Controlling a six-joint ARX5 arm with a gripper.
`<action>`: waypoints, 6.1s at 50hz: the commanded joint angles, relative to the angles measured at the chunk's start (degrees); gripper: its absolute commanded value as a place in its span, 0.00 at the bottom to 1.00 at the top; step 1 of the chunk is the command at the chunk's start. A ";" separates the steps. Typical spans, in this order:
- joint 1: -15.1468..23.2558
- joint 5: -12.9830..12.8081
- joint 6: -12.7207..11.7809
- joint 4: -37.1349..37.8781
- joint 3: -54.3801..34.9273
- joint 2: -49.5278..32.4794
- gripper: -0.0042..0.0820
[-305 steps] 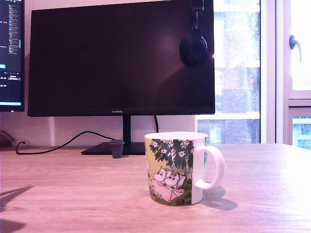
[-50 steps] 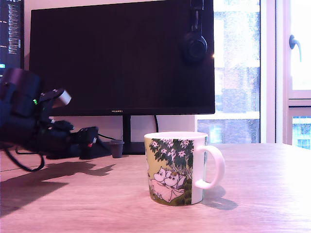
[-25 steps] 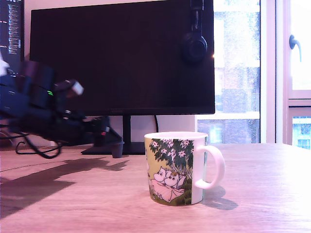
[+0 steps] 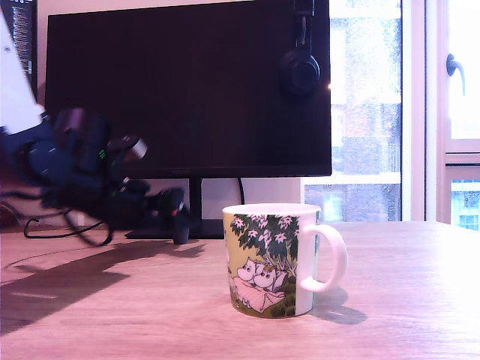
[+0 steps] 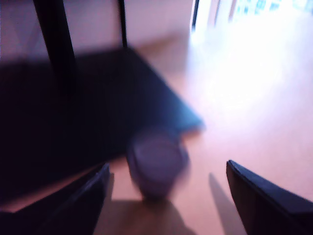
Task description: Pick up the coffee capsules from the table one by one and drop them inside the nearest coffee cup
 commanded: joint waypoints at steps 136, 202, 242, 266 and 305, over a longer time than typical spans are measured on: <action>-1.18 4.17 2.99 -6.80 -21.66 -29.70 0.26; -23.78 -4.20 -4.07 -16.85 -40.35 -60.26 0.26; -28.72 -5.27 -4.07 -24.85 -39.87 -65.53 0.26; -28.72 -5.42 -4.09 -32.26 -33.48 -64.32 0.26; -29.09 -5.42 -1.73 -54.82 -9.70 -42.99 0.26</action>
